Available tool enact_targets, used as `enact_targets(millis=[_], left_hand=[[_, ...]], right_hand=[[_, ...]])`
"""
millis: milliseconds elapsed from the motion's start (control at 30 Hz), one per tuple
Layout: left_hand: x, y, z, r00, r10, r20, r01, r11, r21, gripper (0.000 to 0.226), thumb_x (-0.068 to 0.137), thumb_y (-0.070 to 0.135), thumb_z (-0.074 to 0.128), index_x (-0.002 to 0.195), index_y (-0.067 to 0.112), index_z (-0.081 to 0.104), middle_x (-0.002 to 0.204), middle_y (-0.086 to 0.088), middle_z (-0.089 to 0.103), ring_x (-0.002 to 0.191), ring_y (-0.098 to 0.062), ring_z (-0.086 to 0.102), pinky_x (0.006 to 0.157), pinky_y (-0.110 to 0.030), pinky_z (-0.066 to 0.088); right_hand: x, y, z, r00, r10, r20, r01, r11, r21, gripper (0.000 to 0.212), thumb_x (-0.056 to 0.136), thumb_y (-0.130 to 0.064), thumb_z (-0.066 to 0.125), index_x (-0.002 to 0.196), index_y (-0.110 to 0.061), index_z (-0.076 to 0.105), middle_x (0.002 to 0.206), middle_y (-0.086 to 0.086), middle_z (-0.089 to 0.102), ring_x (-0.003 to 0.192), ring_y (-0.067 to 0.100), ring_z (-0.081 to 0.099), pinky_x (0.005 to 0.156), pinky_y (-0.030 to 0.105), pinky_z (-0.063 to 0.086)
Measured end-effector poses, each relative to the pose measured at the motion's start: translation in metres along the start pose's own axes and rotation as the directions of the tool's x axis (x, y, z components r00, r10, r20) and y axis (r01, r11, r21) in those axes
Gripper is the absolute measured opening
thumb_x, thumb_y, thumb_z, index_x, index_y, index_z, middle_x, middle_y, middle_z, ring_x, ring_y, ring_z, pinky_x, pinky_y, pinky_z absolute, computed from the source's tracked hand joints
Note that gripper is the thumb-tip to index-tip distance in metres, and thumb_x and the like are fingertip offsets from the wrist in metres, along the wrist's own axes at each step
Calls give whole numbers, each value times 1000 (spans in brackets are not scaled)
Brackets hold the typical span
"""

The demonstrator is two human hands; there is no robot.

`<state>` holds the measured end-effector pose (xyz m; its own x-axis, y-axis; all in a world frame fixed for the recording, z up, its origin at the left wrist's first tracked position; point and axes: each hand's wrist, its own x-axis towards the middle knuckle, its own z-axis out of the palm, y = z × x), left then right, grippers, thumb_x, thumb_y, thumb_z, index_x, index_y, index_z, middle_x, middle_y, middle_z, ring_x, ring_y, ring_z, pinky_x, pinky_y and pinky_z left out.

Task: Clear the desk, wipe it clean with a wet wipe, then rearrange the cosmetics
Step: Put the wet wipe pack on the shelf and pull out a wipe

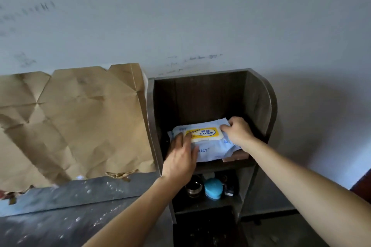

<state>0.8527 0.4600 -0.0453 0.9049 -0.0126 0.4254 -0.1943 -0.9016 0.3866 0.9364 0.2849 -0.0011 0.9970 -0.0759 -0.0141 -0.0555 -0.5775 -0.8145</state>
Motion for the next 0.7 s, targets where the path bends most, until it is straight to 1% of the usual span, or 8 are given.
enact_targets(millis=[33,100,200,267,333,433,567,700], left_hand=[[-2,-1,3,1000,-3,-9,3,1000,12,62,88,43,28,131,2,47,126,-21,52,113,-38,53,90,-42,48],[-8,-3,10,1000,-9,-21,9,1000,30,61,89,39,32,129,-3,48,124,-24,55,113,-40,55,90,-43,50],[-13,-7,21,998,17,-66,-11,997,76,54,90,32,38,126,-7,46,120,-26,59,112,-39,59,89,-46,51],[-17,-12,29,995,57,-76,-49,994,97,52,91,29,38,129,-6,41,125,-27,56,118,-39,55,97,-46,46],[-21,-17,34,995,78,-64,-70,990,120,54,92,29,37,133,-6,38,131,-27,52,124,-38,50,105,-44,39],[-23,-19,36,997,65,-46,-59,989,132,57,93,29,36,137,-6,35,138,-26,46,131,-35,44,113,-38,28],[-24,-21,40,996,55,-70,-48,994,96,59,93,28,35,141,-6,26,142,-27,41,134,-35,39,114,-34,18],[-22,-20,40,993,34,-112,-30,999,43,61,93,29,34,143,-2,17,144,-27,38,134,-35,38,115,-35,22]], right_hand=[[-1,1,-1,997,-74,-27,67,979,-191,10,90,-21,58,93,-11,56,89,6,60,81,26,60,61,28,45],[-5,0,0,954,-296,-45,253,877,-408,34,90,-26,59,121,-13,53,114,8,59,104,28,57,75,33,47],[-10,-11,-2,815,-564,132,569,737,-364,46,87,-40,63,128,-20,55,133,0,52,123,20,47,95,36,43],[-8,-11,-1,789,-498,360,611,698,-372,53,82,-52,64,128,-26,57,140,-5,49,128,15,43,101,35,39],[-8,-1,1,775,-443,451,615,693,-376,57,80,-59,62,129,-31,56,144,-8,45,132,11,41,104,36,38],[-8,14,3,744,-504,439,656,674,-340,57,83,-60,56,132,-30,54,147,-6,43,135,8,37,107,37,36],[-8,17,10,706,-535,465,709,544,-449,59,90,-61,41,134,-24,52,146,0,44,135,13,39,103,42,41],[-7,11,10,682,-611,401,729,525,-440,43,98,-47,36,121,-21,62,121,1,65,111,20,60,86,39,50]])
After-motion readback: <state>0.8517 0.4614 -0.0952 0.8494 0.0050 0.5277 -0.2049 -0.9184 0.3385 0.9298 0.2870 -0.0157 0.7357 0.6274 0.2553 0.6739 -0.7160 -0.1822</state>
